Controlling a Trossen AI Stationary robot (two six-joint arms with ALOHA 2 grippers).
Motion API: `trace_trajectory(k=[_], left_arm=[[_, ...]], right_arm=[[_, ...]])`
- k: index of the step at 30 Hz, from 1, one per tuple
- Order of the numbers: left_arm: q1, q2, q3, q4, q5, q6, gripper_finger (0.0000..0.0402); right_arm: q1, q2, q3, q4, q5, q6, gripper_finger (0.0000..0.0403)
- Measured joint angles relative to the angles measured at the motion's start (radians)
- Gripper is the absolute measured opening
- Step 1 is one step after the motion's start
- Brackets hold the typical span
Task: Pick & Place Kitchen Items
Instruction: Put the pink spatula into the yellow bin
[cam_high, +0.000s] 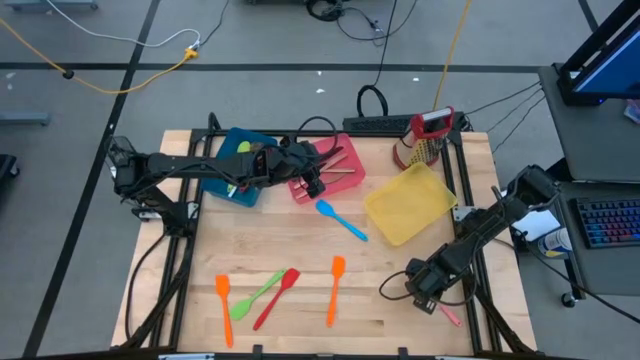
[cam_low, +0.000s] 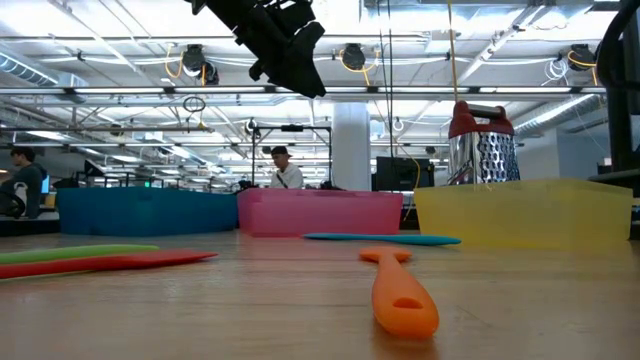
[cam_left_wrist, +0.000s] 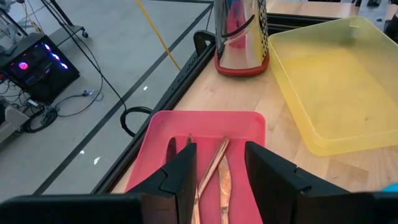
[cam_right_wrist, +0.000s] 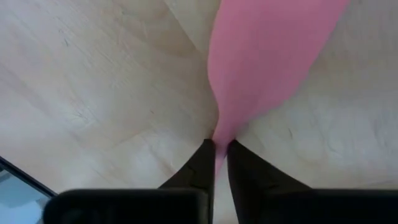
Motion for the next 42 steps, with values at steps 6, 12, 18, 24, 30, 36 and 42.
trace_trajectory(k=[6, 12, 18, 24, 30, 36, 42], left_arm=[[0.0, 0.0, 0.0, 0.0, 0.0, 0.0, 0.014], [0.0, 0.0, 0.0, 0.0, 0.0, 0.0, 0.014], [0.0, 0.0, 0.0, -0.002, 0.0, 0.009, 0.014], [0.0, 0.0, 0.0, -0.004, 0.0, 0.009, 0.014], [0.0, 0.0, 0.0, -0.005, 0.0, 0.002, 0.014], [0.0, 0.0, 0.0, -0.011, 0.0, -0.009, 0.014], [0.0, 0.0, 0.0, -0.01, 0.0, -0.041, 0.014]], right_arm=[[0.001, -0.055, -0.005, 0.005, 0.021, -0.009, 0.0018], [0.0, -0.105, -0.004, 0.007, 0.115, -0.016, 0.0008], [0.0, -0.091, -0.004, 0.02, 0.117, -0.076, 0.0003], [0.0, -0.089, -0.003, 0.037, 0.14, -0.096, 0.0033], [0.0, -0.089, -0.001, 0.046, 0.139, -0.058, 0.0084], [0.015, -0.092, -0.001, 0.041, 0.14, -0.07, 0.0093], [0.094, -0.133, 0.001, 0.041, 0.24, 0.003, 0.0064]])
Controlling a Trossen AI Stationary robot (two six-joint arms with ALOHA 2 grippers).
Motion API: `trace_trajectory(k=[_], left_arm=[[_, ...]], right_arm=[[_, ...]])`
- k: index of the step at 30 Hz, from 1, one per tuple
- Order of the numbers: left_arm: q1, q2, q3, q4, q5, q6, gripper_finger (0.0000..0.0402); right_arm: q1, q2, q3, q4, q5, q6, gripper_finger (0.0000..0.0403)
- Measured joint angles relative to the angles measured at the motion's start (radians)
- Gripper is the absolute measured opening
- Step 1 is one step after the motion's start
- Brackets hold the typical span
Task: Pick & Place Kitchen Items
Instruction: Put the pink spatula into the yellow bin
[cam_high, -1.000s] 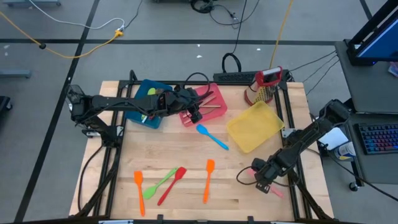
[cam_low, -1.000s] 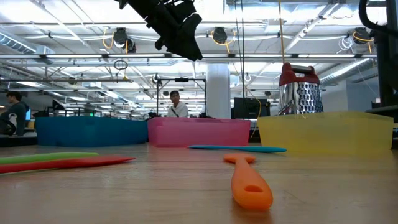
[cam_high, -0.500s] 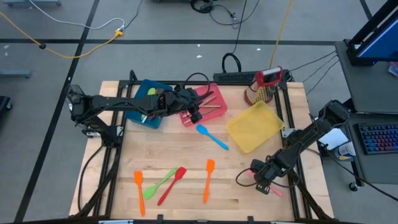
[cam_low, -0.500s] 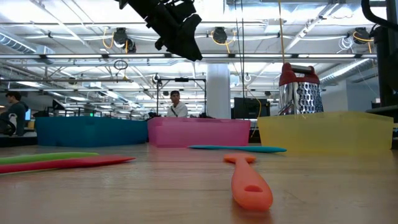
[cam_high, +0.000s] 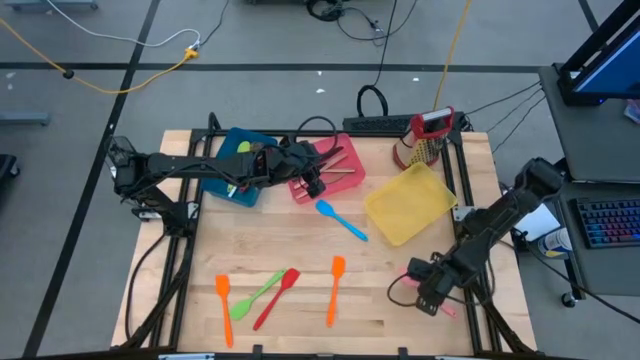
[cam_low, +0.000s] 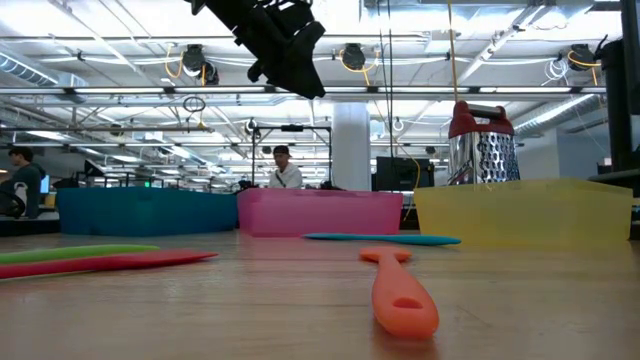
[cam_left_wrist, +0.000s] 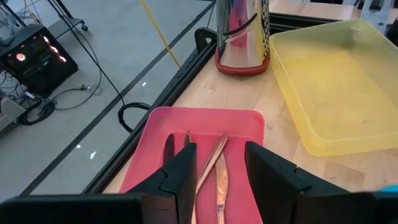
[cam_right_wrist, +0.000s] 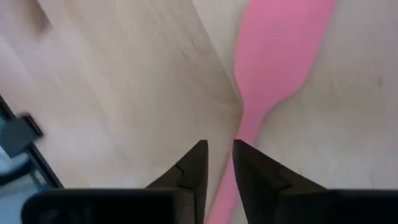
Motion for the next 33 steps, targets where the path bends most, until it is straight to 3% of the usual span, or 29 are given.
trace_trajectory(k=[6, 13, 17, 27, 33], left_arm=[[0.0, 0.0, 0.0, 0.006, 0.0, -0.032, 0.014], [0.0, 0.0, 0.0, 0.011, -0.019, -0.062, 0.014], [0.0, 0.0, 0.0, 0.011, -0.025, -0.08, 0.014], [0.0, 0.0, 0.0, 0.011, -0.026, -0.106, 0.014], [0.0, 0.0, 0.0, 0.011, -0.026, -0.115, 0.014]], right_arm=[[0.124, -0.035, 0.0, 0.0, 0.174, 0.109, 0.0062], [0.228, -0.032, 0.0, -0.011, 0.296, 0.165, 0.01], [0.275, -0.021, 0.0, -0.031, 0.437, 0.165, 0.0111], [0.337, 0.162, 0.004, -0.031, 0.454, 0.246, 0.0096], [0.367, 0.219, 0.004, -0.03, 0.601, 0.27, 0.0095]])
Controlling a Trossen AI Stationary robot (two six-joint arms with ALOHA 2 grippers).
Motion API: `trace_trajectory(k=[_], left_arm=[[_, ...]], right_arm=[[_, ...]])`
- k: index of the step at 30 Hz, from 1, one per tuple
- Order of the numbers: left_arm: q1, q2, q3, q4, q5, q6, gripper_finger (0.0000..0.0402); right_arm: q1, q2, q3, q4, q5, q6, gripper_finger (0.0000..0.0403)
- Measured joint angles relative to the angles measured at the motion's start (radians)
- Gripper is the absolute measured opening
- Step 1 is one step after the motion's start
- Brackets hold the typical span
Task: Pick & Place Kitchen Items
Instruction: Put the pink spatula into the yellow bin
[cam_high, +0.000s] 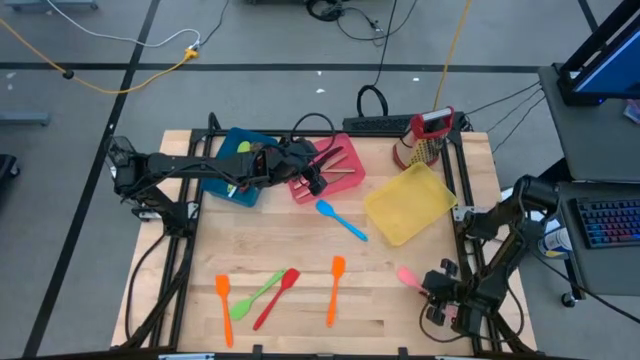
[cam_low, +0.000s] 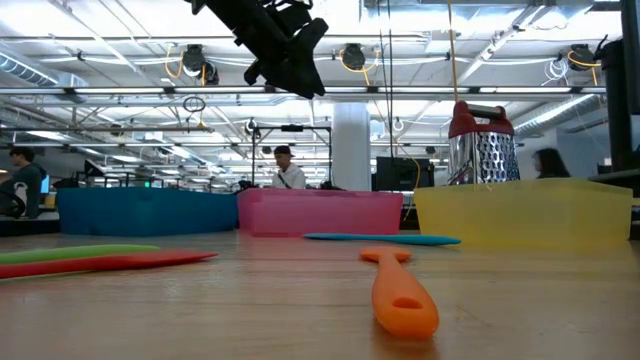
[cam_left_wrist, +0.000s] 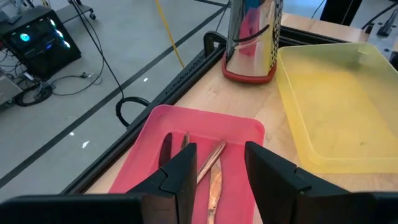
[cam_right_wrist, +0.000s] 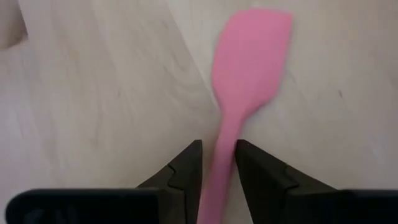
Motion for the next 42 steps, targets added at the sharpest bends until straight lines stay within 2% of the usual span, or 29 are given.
trace_trajectory(k=[3, 8, 11, 16, 22, 30, 35, 42], left_arm=[[0.0, 0.0, 0.0, 0.0, 0.0, 0.0, 0.014], [-0.001, 0.0, 0.0, -0.001, 0.0, -0.001, 0.014], [-0.002, 0.0, 0.0, 0.0, 0.0, -0.001, 0.014], [-0.002, 0.0, 0.0, 0.0, 0.0, -0.002, 0.014], [-0.001, 0.0, 0.0, 0.004, 0.0, -0.001, 0.014], [-0.001, 0.0, 0.0, 0.006, 0.0, -0.001, 0.014], [-0.001, 0.0, 0.0, 0.007, 0.0, 0.0, 0.014], [-0.001, 0.0, 0.0, 0.01, 0.0, 0.002, 0.014]], right_arm=[[0.019, 0.035, -0.002, 0.002, 0.081, 0.007, 0.0095], [0.049, 0.155, -0.002, -0.018, 0.085, 0.07, 0.0095], [0.083, 0.22, -0.003, -0.02, 0.141, 0.145, 0.0095], [0.117, 0.26, -0.002, -0.036, 0.184, 0.265, 0.0074], [0.1, 0.261, -0.003, -0.042, 0.192, 0.226, 0.0016], [0.077, 0.263, -0.005, -0.028, 0.267, 0.266, 0.0023], [0.074, 0.208, -0.005, -0.025, 0.332, 0.279, 0.0016], [0.022, 0.081, -0.003, -0.095, 0.376, 0.149, 0.0007]])
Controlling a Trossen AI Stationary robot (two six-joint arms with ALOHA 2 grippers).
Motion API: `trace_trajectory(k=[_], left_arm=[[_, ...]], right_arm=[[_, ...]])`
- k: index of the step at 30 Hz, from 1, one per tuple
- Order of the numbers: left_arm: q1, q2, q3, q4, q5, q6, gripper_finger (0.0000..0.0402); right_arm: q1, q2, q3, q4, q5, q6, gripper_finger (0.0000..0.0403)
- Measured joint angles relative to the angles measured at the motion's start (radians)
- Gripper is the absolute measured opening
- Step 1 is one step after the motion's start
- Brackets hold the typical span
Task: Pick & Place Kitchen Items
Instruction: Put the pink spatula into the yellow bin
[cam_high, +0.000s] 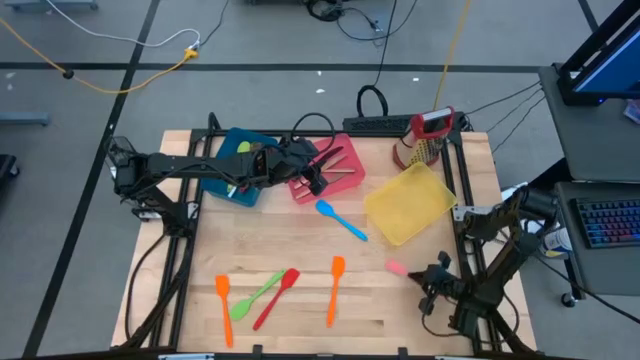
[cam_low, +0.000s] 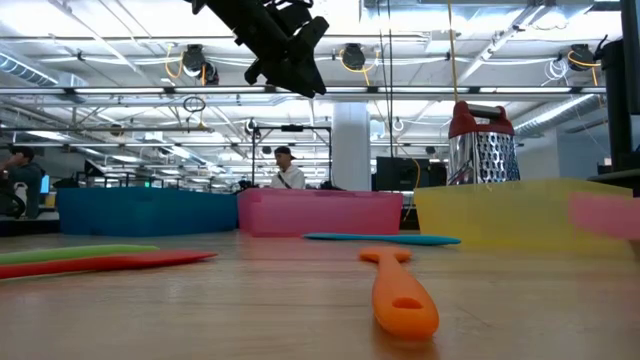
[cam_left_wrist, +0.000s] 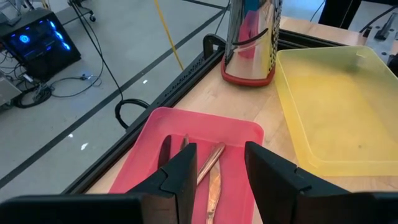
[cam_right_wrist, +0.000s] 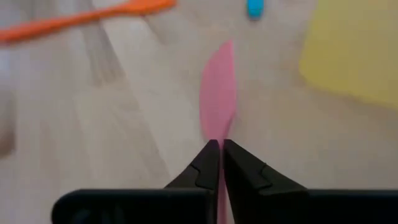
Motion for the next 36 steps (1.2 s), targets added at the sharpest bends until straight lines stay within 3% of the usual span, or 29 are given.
trace_trajectory(k=[5, 11, 19, 27, 31, 36], left_arm=[[0.0, 0.0, 0.0, -0.001, 0.0, 0.006, 0.014], [0.0, 0.0, 0.0, -0.003, 0.0, 0.009, 0.014], [0.0, 0.0, 0.0, -0.004, 0.0, 0.016, 0.014], [0.0, 0.0, 0.0, -0.007, 0.0, -0.001, 0.014], [0.0, 0.0, 0.0, -0.007, 0.0, -0.001, 0.014], [0.0, 0.0, 0.0, -0.006, 0.001, -0.002, 0.014]], right_arm=[[-0.057, -0.08, -0.002, -0.04, -0.006, -0.11, 0.0], [-0.101, -0.094, -0.003, -0.018, -0.083, -0.246, 0.0001], [-0.105, -0.095, -0.002, 0.032, -0.119, -0.311, 0.0045], [-0.043, -0.095, -0.002, -0.06, -0.214, -0.145, 0.009], [0.05, -0.096, -0.015, -0.043, -0.114, -0.046, 0.0097], [0.126, -0.097, -0.093, 0.026, -0.065, 0.055, 0.0098]])
